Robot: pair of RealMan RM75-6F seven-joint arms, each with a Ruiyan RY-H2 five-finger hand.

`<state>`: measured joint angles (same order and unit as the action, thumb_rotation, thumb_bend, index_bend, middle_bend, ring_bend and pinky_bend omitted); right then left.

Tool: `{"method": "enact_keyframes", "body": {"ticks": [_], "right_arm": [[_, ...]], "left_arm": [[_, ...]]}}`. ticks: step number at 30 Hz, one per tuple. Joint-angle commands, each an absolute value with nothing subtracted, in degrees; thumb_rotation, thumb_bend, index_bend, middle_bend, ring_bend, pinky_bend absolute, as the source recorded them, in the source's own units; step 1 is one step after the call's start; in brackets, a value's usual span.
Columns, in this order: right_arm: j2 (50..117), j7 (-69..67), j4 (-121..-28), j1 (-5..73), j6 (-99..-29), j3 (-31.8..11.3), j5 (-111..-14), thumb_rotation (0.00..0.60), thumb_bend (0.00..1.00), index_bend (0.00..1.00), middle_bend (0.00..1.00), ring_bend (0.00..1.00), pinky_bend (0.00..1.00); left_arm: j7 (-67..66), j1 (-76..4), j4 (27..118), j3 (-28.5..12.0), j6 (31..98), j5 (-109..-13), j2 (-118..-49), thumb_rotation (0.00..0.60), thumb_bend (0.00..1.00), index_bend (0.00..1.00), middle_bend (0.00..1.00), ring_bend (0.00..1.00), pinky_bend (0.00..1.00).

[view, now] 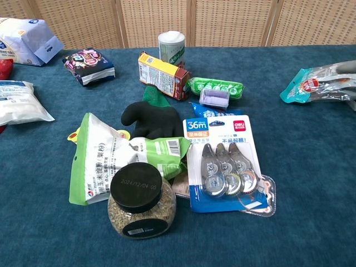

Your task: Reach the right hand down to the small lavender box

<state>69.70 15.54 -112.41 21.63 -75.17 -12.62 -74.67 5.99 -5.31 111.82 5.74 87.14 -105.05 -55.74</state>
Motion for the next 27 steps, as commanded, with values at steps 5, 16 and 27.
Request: {"method": "enact_keyframes", "body": {"ticks": [5, 16, 27], "right_arm": [[74.75, 14.98, -105.88, 29.46, -68.0, -18.37, -66.84, 0.6, 0.12, 0.0, 0.0, 0.0, 0.0], [79.38, 19.92, -95.52, 38.58, -56.57, -19.1, -56.86, 0.596, 0.12, 0.0, 0.01, 0.0, 0.02], [77.71, 28.91, -99.9, 44.12, -51.7, -14.97, -47.44, 0.589, 0.13, 0.0, 0.19, 0.07, 0.19]], "left_arm": [[8.02, -4.37, 110.18, 6.54, 88.53, -105.28, -55.72, 0.6, 0.36, 0.08, 0.08, 0.0, 0.0], [8.38, -3.56, 109.47, 7.08, 89.43, -105.41, -55.87, 0.6, 0.36, 0.08, 0.08, 0.0, 0.0], [9.44, -3.7, 108.38, 6.95, 89.22, -104.96, -56.42, 0.6, 0.36, 0.08, 0.08, 0.0, 0.0]]}}
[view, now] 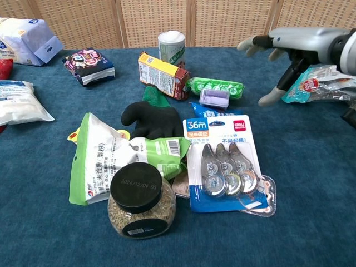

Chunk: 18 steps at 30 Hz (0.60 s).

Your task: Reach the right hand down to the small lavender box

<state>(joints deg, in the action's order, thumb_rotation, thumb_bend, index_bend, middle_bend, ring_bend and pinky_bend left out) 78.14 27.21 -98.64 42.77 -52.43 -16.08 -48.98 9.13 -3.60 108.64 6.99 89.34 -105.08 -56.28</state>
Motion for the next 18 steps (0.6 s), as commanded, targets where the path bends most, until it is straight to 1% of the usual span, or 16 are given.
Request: {"method": "enact_keyframes", "body": {"ticks": [1, 5, 10, 18], "right_arm": [[77.61, 29.56, -100.26, 44.58, -51.47, -14.6, -46.79, 0.588, 0.13, 0.0, 0.21, 0.09, 0.21], [77.09, 32.33, -101.7, 47.2, -49.79, -13.23, -42.27, 0.589, 0.13, 0.0, 0.26, 0.12, 0.21], [78.14, 35.72, -101.35, 51.25, -48.74, -11.62, -37.23, 0.588, 0.13, 0.0, 0.26, 0.12, 0.21], [82.05, 38.07, -95.49, 57.76, -45.9, -10.12, -30.28, 0.589, 0.13, 0.0, 0.26, 0.12, 0.21]], "left_arm": [[9.59, -3.75, 108.22, 6.92, 89.15, -104.85, -56.49, 0.6, 0.36, 0.08, 0.08, 0.0, 0.0], [10.33, -3.93, 107.58, 6.83, 88.97, -104.57, -56.77, 0.6, 0.36, 0.08, 0.08, 0.0, 0.0], [11.03, -3.89, 106.87, 6.79, 89.16, -104.29, -56.98, 0.6, 0.36, 0.08, 0.08, 0.0, 0.0], [11.22, -3.11, 106.51, 7.05, 90.34, -104.26, -56.75, 0.6, 0.36, 0.08, 0.08, 0.0, 0.0]]}}
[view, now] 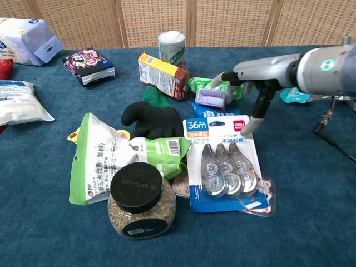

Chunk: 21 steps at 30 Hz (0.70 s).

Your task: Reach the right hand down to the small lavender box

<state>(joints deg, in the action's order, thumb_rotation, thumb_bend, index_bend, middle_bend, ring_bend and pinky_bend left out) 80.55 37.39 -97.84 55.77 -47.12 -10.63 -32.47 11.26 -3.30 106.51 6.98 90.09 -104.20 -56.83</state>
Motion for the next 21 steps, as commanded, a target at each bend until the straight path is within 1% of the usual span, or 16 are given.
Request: {"method": "enact_keyframes", "body": {"ticks": [1, 8, 16, 21], "right_arm": [[82.39, 38.01, -94.69, 58.37, -45.54, -10.12, -29.5, 0.588, 0.13, 0.0, 0.26, 0.12, 0.21], [83.16, 37.67, -89.89, 62.02, -44.24, -9.68, -24.68, 0.587, 0.13, 0.0, 0.26, 0.12, 0.21], [81.03, 36.3, -87.72, 62.47, -46.46, -9.07, -24.23, 0.588, 0.13, 0.0, 0.25, 0.12, 0.21], [78.59, 35.47, -86.95, 62.7, -47.72, -9.83, -22.77, 0.587, 0.13, 0.0, 0.24, 0.11, 0.21]], "left_arm": [[11.17, -3.02, 106.52, 7.1, 90.45, -104.3, -56.71, 0.6, 0.36, 0.08, 0.08, 0.0, 0.0], [10.88, -2.61, 106.69, 7.22, 91.08, -104.64, -56.61, 0.6, 0.36, 0.07, 0.08, 0.0, 0.0], [11.13, -3.04, 106.44, 6.94, 90.62, -104.75, -57.1, 0.6, 0.36, 0.07, 0.08, 0.0, 0.0], [10.96, -2.8, 106.54, 7.1, 91.05, -105.18, -57.06, 0.6, 0.36, 0.07, 0.08, 0.0, 0.0]]}}
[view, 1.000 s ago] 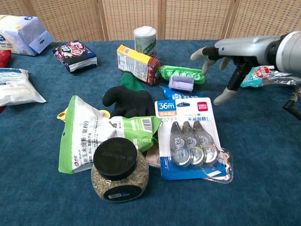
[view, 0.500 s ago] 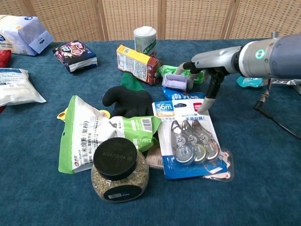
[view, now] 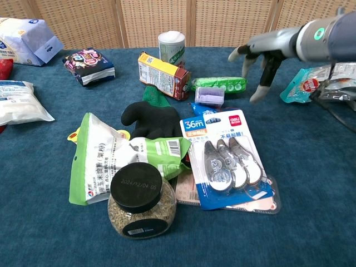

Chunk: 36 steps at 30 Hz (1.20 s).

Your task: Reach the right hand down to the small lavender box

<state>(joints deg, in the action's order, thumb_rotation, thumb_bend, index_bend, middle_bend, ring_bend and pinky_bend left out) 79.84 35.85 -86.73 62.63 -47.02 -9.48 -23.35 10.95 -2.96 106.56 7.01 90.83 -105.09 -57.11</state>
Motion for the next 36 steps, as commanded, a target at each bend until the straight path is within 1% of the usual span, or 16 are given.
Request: {"method": "enact_keyframes", "body": {"ticks": [1, 3, 6, 9, 13, 24, 32, 36], "right_arm": [[77.93, 35.2, -87.55, 62.59, -48.03, -10.0, -22.74, 0.587, 0.13, 0.0, 0.24, 0.11, 0.21], [76.78, 33.92, -88.9, 62.05, -48.91, -10.64, -23.81, 0.585, 0.13, 0.0, 0.24, 0.11, 0.21], [76.94, 32.06, -89.05, 61.35, -49.92, -11.13, -27.76, 0.586, 0.13, 0.0, 0.23, 0.1, 0.21], [78.83, 30.0, -87.16, 61.1, -50.25, -11.72, -31.55, 0.587, 0.13, 0.0, 0.23, 0.08, 0.21], [81.82, 29.34, -83.46, 61.9, -49.35, -11.85, -33.83, 0.587, 0.13, 0.0, 0.23, 0.08, 0.21], [89.86, 30.86, -72.76, 65.99, -45.98, -13.09, -31.1, 0.588, 0.13, 0.0, 0.23, 0.07, 0.21], [93.74, 32.65, -66.41, 67.23, -45.24, -13.02, -28.8, 0.587, 0.12, 0.0, 0.22, 0.04, 0.21], [95.31, 34.09, -63.92, 67.58, -44.91, -12.75, -27.62, 0.589, 0.13, 0.0, 0.19, 0.04, 0.21]], "left_arm": [[10.98, -2.69, 106.49, 7.15, 91.2, -105.18, -57.04, 0.6, 0.36, 0.07, 0.08, 0.0, 0.0], [11.12, -2.45, 106.39, 7.22, 91.53, -105.11, -57.05, 0.6, 0.36, 0.07, 0.08, 0.0, 0.0], [11.23, -2.48, 106.32, 7.18, 91.48, -105.14, -57.25, 0.6, 0.36, 0.07, 0.08, 0.0, 0.0], [10.87, -2.66, 106.46, 7.41, 91.05, -105.72, -57.38, 0.6, 0.36, 0.07, 0.08, 0.0, 0.0], [10.3, -2.31, 106.76, 7.72, 91.33, -106.05, -57.3, 0.6, 0.36, 0.07, 0.08, 0.0, 0.0], [10.15, -0.5, 106.47, 8.46, 93.53, -106.28, -56.76, 0.6, 0.36, 0.06, 0.07, 0.0, 0.0], [11.24, -0.15, 105.59, 8.44, 94.15, -106.12, -56.54, 0.6, 0.36, 0.06, 0.07, 0.0, 0.0], [11.75, 0.06, 105.13, 8.39, 94.46, -105.96, -56.61, 0.6, 0.36, 0.06, 0.07, 0.0, 0.0]]}}
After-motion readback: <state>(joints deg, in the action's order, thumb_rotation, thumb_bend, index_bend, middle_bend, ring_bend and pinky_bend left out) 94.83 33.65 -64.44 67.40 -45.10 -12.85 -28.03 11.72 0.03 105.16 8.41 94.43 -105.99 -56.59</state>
